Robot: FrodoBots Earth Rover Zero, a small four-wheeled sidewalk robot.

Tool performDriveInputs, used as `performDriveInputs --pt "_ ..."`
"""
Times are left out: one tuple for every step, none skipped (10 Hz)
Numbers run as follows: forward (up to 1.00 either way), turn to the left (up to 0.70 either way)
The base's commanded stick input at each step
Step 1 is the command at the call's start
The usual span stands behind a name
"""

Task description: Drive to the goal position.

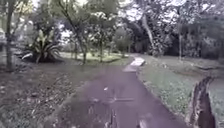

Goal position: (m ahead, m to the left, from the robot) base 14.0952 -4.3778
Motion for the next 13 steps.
performDriveInputs --pt "0.70 -0.03" --pt "0.70 -0.03" --pt "0.70 -0.19" --pt "0.70 -0.33" --pt "0.70 -0.34" --pt "0.70 -0.34" --pt "0.70 -0.33" --pt "0.70 -0.24" --pt "0.70 -0.04" --pt "0.70 0.00" --pt "0.70 0.00" --pt "0.70 0.00" --pt "0.70 -0.26"
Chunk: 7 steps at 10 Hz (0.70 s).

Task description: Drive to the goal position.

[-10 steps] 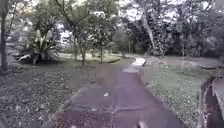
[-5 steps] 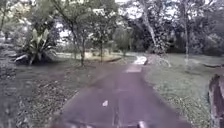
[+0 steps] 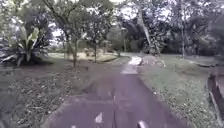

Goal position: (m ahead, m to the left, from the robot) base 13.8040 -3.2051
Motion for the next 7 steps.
performDriveInputs --pt "0.70 -0.34" --pt "0.70 -0.33" --pt "0.70 -0.32" --pt "0.70 -0.23" --pt "0.70 -0.09" --pt "0.70 0.00" --pt "0.70 0.00"
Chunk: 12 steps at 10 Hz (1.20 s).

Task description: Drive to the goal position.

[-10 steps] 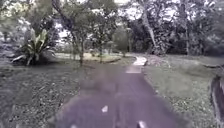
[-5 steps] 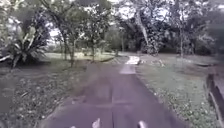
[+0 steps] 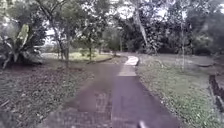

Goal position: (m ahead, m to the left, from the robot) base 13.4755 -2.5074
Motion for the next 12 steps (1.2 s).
performDriveInputs --pt "0.70 -0.02" --pt "0.70 -0.20" --pt "0.70 -0.30" --pt "0.70 -0.23" --pt "0.70 -0.04" --pt "0.70 0.00" --pt "0.70 0.00" --pt "0.70 -0.03" --pt "0.70 -0.15" --pt "0.70 -0.32" --pt "0.70 -0.34" --pt "0.70 -0.34"
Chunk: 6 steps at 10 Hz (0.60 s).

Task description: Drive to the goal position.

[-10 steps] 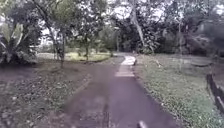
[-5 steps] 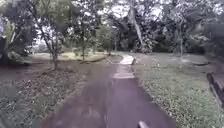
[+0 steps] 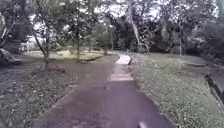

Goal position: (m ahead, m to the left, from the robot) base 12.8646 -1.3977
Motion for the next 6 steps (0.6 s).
performDriveInputs --pt "0.70 -0.26" --pt "0.70 -0.07" --pt "0.70 0.00" --pt "0.70 0.00" --pt "0.70 0.00" --pt "0.70 0.00"
